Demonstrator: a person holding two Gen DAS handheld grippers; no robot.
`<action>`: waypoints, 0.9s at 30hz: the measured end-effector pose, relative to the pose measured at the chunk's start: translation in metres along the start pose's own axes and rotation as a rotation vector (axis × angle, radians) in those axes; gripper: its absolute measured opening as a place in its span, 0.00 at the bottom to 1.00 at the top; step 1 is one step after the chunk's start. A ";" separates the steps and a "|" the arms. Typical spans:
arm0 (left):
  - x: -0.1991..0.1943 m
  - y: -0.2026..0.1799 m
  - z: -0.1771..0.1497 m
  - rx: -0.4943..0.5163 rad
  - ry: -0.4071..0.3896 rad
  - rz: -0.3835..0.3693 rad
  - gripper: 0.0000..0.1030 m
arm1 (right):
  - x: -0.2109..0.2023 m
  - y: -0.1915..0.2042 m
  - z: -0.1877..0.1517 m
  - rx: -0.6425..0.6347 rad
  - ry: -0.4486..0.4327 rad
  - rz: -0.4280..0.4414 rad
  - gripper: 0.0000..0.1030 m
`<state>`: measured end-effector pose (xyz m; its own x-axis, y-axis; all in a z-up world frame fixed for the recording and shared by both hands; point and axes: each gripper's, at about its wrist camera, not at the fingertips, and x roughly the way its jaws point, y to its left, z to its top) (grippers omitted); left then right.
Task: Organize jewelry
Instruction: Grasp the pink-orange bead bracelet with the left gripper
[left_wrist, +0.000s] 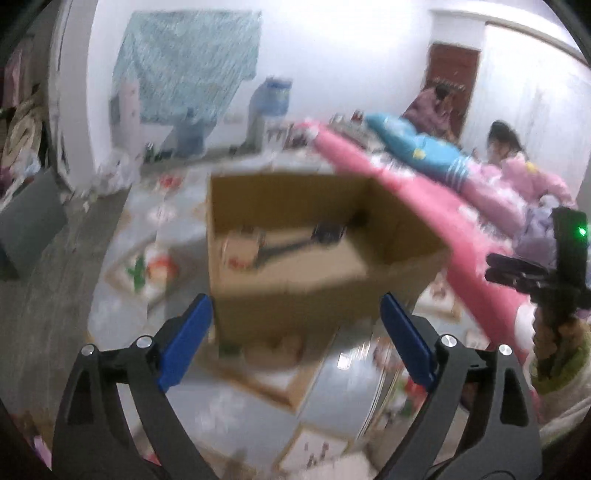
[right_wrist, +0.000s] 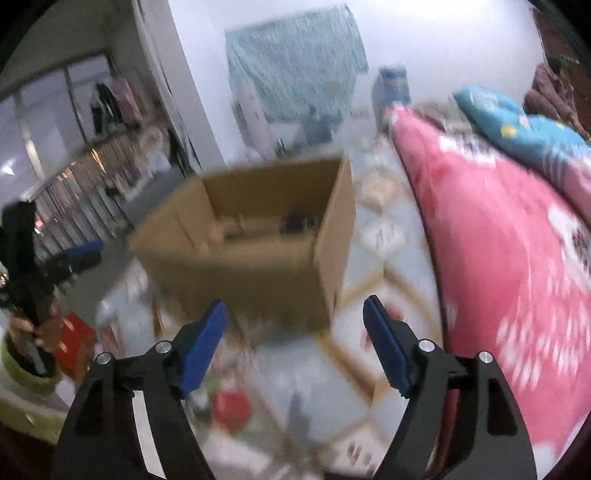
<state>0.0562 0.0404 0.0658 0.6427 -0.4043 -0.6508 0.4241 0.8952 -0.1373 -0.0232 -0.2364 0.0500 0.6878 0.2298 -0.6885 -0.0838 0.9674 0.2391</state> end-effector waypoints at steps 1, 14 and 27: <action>0.003 0.000 -0.009 0.000 0.018 0.009 0.86 | 0.008 0.003 -0.013 0.005 0.042 -0.001 0.73; 0.085 -0.027 -0.087 0.169 0.259 0.204 0.91 | 0.073 0.046 -0.069 -0.105 0.205 -0.160 0.83; 0.089 -0.007 -0.091 0.047 0.262 0.161 0.93 | 0.076 0.051 -0.075 -0.169 0.229 -0.202 0.94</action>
<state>0.0520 0.0154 -0.0592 0.5200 -0.1904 -0.8327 0.3634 0.9315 0.0139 -0.0292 -0.1619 -0.0410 0.5247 0.0317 -0.8507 -0.0943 0.9953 -0.0211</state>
